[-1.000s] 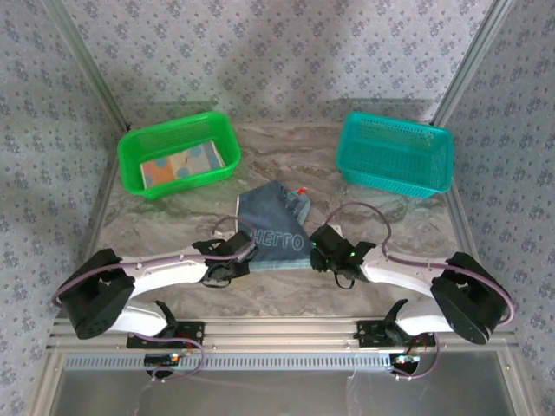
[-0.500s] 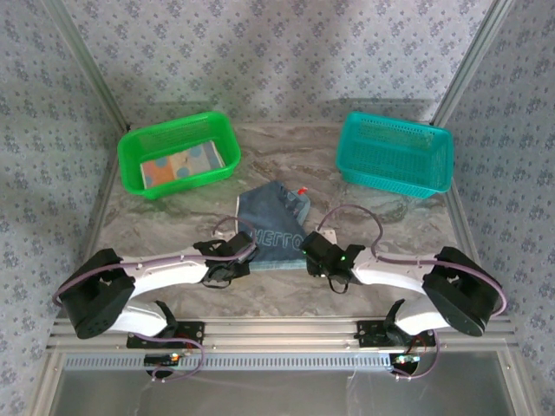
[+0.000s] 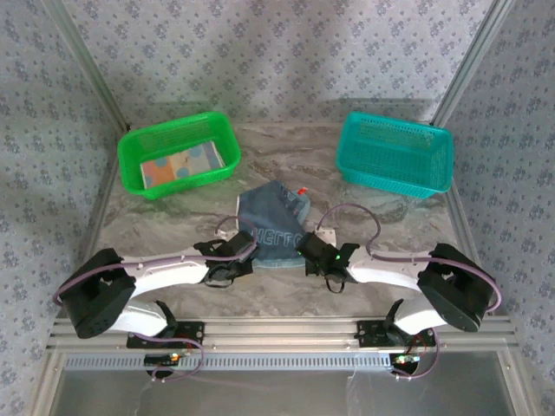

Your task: Fold and stack the towels

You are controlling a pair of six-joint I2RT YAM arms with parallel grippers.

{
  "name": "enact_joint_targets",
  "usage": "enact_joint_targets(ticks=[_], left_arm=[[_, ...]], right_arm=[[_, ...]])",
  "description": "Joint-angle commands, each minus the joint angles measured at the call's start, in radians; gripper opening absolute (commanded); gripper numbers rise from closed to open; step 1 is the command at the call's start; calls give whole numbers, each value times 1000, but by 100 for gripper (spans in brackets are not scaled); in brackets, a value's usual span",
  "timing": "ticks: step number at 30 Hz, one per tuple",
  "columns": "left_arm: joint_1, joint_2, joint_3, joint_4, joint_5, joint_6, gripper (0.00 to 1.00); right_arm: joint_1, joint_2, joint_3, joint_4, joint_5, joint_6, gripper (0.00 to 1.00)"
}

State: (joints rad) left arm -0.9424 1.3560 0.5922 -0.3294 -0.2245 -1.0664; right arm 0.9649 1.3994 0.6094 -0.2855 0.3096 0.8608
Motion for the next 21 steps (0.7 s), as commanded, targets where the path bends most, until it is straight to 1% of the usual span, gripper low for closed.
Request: enact_joint_targets(ticks=[1,4,7,11,14,17,21], left_arm=[[-15,-82,57,-108,-20,25,0],[-15,-173,116,-194,-56,58,0],[-15,-240,218,-280,-106,114,0],[-5,-266,397,-381,-187,227,0],[44,-257,525,-393,-189,328,0],[116,-232,661,-392,-157,420,0],[183,-172,855,-386,-136,535,0]], right_arm=[[31,-95,22,-57,-1,1,0],[31,-202,50,-107,0,-24,0],[22,-291,123,-170,16,-103,0],[-10,-353,250,-197,57,-223,0],[-63,-350,353,-186,53,-335,0],[-132,-319,474,-173,24,-404,0],[-197,-269,627,-126,12,-481,0]])
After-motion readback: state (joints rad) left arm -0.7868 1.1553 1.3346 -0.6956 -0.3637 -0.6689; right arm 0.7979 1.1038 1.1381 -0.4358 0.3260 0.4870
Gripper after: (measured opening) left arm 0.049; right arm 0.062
